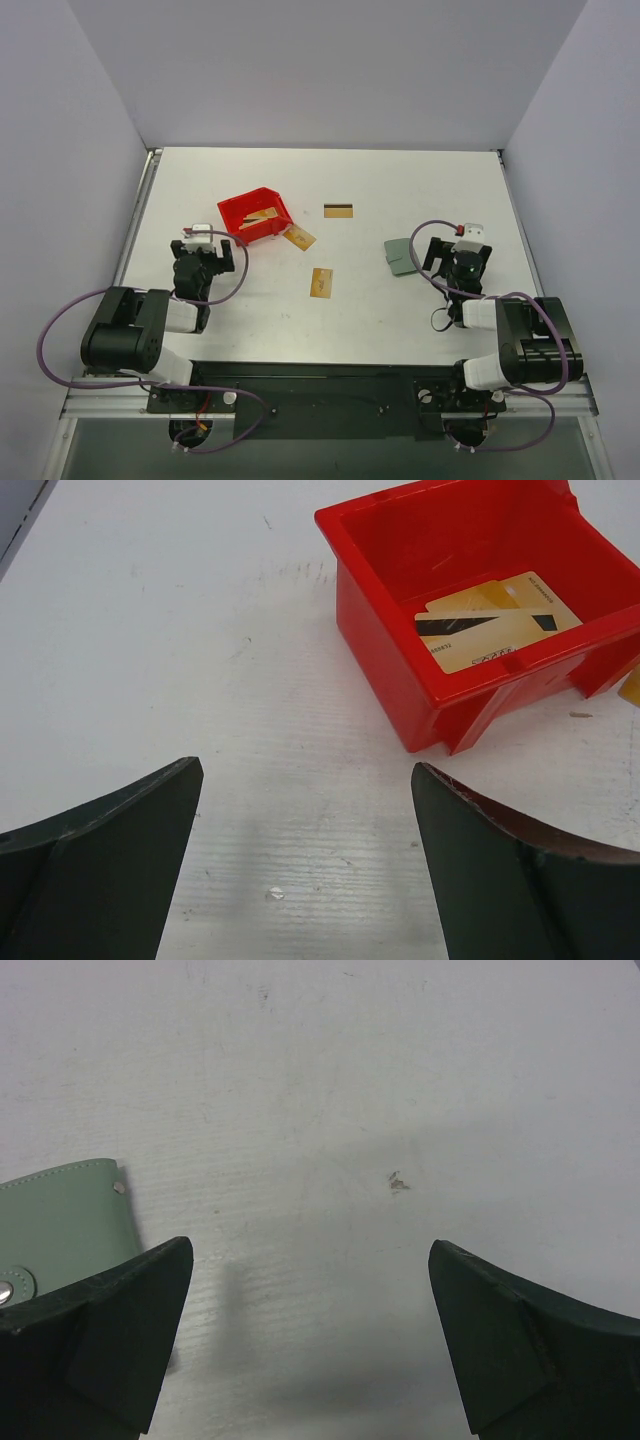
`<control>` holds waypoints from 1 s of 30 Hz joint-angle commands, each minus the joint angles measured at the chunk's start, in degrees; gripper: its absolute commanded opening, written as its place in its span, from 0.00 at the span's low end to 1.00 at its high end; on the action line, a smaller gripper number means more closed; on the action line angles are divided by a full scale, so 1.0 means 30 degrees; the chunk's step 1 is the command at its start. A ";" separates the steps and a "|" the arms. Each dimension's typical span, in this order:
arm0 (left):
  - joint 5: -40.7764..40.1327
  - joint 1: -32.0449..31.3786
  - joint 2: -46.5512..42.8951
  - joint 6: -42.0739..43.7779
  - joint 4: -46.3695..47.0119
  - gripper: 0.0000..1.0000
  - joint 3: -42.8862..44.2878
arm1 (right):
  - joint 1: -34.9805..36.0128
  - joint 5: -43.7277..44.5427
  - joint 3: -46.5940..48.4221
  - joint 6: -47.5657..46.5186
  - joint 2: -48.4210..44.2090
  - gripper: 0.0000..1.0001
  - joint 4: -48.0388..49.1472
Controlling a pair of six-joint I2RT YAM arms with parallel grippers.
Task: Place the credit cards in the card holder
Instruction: Open the card holder at the center of the board.
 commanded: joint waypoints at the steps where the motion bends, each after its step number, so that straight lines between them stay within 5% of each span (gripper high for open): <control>1: 0.1050 0.0549 -0.0262 -0.0254 0.0568 0.97 0.0408 | 0.0312 -0.1065 0.0632 -0.0942 -0.1363 1.00 -0.0875; 5: 0.1345 0.0726 -0.0262 -0.0284 0.0656 0.97 0.0407 | 0.1746 0.1119 0.2623 -0.1037 -0.3330 1.00 -0.6437; 8: 0.0294 0.0638 -0.0726 -0.0575 0.0918 0.97 0.0174 | 0.2801 0.2355 0.3621 -0.0747 -0.4237 1.00 -0.7418; 14: -0.2987 -0.0238 -0.3067 -0.0870 -0.1097 0.97 0.0404 | 0.3155 0.3942 0.6021 0.4520 -0.3775 1.00 -1.0519; 20: -0.6944 -0.0651 -0.8045 -0.4260 -0.6961 0.97 0.1961 | 0.3039 0.0781 1.0182 0.6899 -0.2279 1.00 -1.6845; 30: -0.7122 -0.0095 -1.0369 -1.1259 -1.7298 0.97 0.6498 | 0.1808 -0.1830 1.0829 0.8748 -0.1809 1.00 -1.8404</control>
